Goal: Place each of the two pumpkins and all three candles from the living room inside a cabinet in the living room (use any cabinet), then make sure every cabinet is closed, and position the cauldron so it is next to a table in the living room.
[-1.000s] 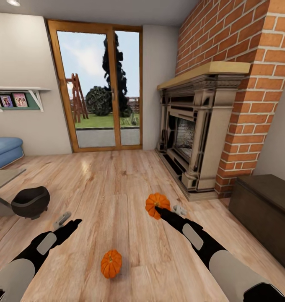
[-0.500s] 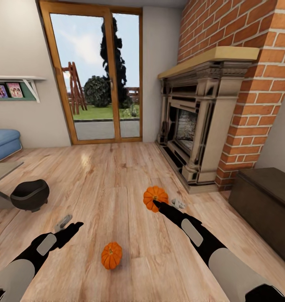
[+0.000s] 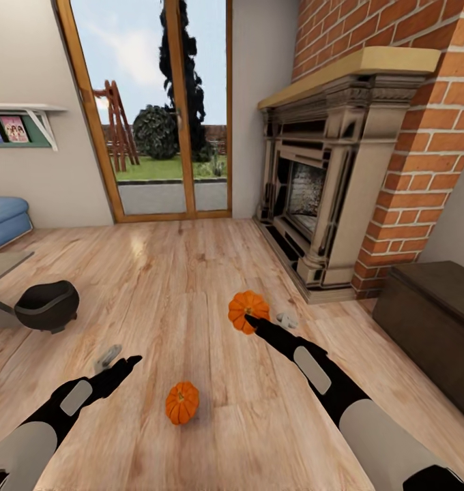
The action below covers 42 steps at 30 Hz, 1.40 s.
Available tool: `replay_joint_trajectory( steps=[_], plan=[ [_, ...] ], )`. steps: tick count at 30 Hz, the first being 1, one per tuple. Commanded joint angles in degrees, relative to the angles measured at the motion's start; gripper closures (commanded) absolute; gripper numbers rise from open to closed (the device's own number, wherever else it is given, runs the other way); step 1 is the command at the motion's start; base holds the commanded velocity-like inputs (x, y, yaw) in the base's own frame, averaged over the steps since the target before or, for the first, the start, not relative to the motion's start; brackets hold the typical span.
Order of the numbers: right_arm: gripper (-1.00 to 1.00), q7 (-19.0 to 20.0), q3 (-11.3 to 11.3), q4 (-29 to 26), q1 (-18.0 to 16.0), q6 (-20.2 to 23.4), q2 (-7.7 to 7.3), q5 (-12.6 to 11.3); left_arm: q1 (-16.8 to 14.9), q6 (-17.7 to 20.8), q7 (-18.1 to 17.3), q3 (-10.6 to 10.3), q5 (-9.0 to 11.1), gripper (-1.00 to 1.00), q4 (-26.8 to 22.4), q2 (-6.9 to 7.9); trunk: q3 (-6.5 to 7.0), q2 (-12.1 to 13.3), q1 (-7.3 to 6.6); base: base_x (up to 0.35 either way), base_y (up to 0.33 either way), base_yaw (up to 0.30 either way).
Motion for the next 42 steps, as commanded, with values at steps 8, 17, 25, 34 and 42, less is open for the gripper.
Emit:
replay_joint_trajectory(
  steps=[8, 17, 25, 34, 42],
  plan=[
    [1.00, -0.6, -0.4, -3.1, 0.0, 3.5, -0.12, -0.4, 0.0, 0.5, -0.6, 0.3, 0.3, -1.00, -0.1, -0.31, -1.83, -0.1, 0.19, 0.000, 0.000, 0.000],
    [1.00, -0.6, -0.4, -6.4, 0.3, 3.8, -0.61, -0.6, 0.0, 0.4, -2.8, 0.3, 0.3, -1.00, -0.1, -0.53, -3.82, -0.3, 0.42, 0.000, 0.000, 0.000],
    [1.00, -0.7, -0.5, -10.8, 1.8, 6.8, -1.92, -0.9, 0.0, 0.5, -3.5, 0.3, 0.4, -1.00, -0.1, -0.50, -5.60, -0.4, 0.63, 0.000, 0.000, 0.000],
    [1.00, -0.7, -0.5, -11.3, 1.9, 7.7, -1.99, -0.9, 0.0, 0.7, -6.1, 0.3, 0.3, -1.00, -0.1, -0.50, -7.59, -0.5, 0.86, 0.000, 0.000, 0.000],
    [1.00, -0.7, -0.5, -11.3, 1.9, 7.7, -1.97, -0.9, 0.0, 2.8, -8.4, -0.2, 0.3, -1.00, -0.1, -0.36, -9.36, -0.6, 1.07, 0.000, 0.000, 0.000]
  ],
)
